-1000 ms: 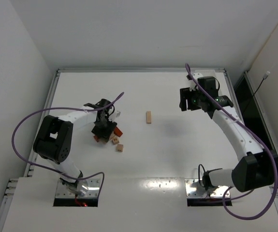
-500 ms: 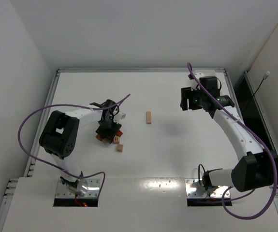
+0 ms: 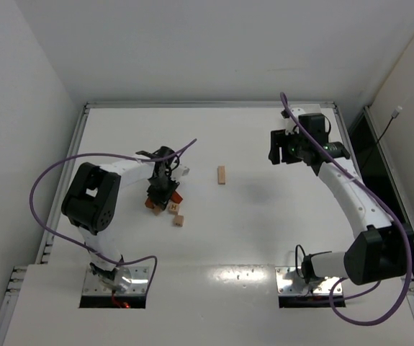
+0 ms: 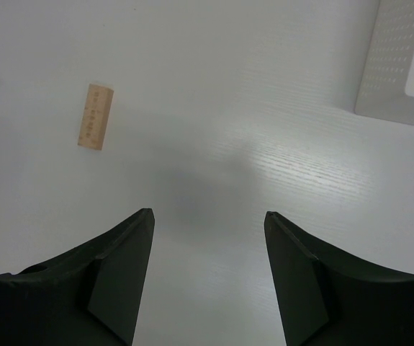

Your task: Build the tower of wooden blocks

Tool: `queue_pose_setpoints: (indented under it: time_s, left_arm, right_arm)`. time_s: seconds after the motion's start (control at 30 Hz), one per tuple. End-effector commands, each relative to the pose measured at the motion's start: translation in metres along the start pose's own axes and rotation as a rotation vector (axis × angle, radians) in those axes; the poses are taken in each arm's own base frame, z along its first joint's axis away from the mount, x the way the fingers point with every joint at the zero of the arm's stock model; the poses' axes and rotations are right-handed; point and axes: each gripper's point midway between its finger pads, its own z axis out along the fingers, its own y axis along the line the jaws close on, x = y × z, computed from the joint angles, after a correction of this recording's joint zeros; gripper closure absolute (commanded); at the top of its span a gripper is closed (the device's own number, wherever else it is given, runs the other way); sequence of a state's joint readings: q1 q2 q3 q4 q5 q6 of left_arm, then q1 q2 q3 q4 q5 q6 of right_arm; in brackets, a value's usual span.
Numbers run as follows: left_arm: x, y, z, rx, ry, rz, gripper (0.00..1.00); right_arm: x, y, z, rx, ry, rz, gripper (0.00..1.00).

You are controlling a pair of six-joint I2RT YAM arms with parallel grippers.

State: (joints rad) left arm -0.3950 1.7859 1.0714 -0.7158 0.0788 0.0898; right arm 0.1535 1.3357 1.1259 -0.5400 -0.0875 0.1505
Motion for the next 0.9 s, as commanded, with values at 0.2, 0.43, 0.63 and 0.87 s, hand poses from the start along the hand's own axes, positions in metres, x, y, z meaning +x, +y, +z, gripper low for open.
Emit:
queue_pose_setpoints:
  time_s: [0.2,0.43,0.63,0.87]
  left_arm:
    - [-0.013,-0.002,-0.021,-0.010,-0.086,0.050,1.00]
    - [-0.054,0.010,-0.124,-0.174,-0.464,-0.071,1.00]
    - [-0.076,0.019,-0.150,-0.348,-0.531,-0.326,1.00]
    - [-0.134,-0.004,-0.114,-0.205,-0.414,-0.459,1.00]
  right_arm:
    - [-0.020,0.004,0.002,-0.026,-0.059,0.002,0.40]
    - [-0.012,0.010,-0.002,-0.054,-0.061,0.024,0.45]
    - [0.001,0.011,-0.002,-0.042,-0.040,0.105,0.45]
    - [0.009,0.005,0.006,0.015,-0.012,0.217,0.43]
